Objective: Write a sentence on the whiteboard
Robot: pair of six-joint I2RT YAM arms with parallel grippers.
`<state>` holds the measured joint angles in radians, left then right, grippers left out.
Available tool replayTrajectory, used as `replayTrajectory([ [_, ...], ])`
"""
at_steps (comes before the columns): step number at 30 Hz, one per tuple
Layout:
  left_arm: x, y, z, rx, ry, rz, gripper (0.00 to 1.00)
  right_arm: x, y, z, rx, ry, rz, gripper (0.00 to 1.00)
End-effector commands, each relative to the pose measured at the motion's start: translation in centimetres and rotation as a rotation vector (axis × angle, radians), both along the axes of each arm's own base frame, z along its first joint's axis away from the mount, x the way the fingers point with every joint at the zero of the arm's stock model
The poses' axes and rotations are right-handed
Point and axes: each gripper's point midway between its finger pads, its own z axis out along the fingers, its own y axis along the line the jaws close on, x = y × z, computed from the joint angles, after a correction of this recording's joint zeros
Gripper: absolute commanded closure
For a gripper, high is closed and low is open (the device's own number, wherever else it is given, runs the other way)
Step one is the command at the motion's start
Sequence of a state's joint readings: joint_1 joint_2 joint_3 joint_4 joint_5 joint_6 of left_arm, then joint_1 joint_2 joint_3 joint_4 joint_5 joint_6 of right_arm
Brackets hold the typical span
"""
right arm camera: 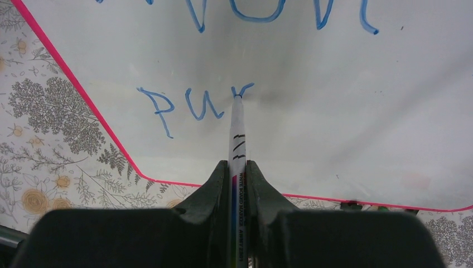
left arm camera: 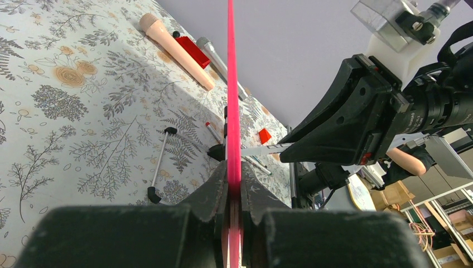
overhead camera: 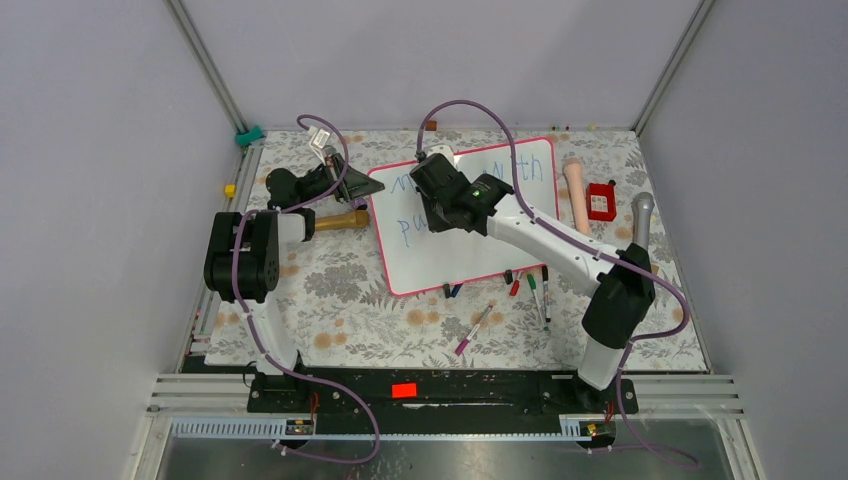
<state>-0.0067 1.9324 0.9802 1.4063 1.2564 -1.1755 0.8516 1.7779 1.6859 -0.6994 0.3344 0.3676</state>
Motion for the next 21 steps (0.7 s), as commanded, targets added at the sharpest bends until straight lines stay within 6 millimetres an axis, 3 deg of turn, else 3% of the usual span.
replayTrajectory([
  [1,-0.8,-0.2,2.2,0.016,-0.133,-0.034,1.0,-0.4,-0.4,-0.8,-0.005,0.033,-0.003,1.0],
  [8,-0.7,-0.2,2.3,0.016,-0.135,-0.034,1.0,-0.9,-0.8,-0.5,-0.007,0.046,0.005,1.0],
  [15,-0.7,-0.2,2.3,0.015,-0.134,-0.033,1.0,-0.9,-1.7,2.5,0.021,-0.023,-0.004,1.0],
  [21,-0.8,-0.2,2.4,0.015,-0.134,-0.034,1.0,-0.6,-2.8,2.9,0.012,-0.047,-0.033,1.0],
])
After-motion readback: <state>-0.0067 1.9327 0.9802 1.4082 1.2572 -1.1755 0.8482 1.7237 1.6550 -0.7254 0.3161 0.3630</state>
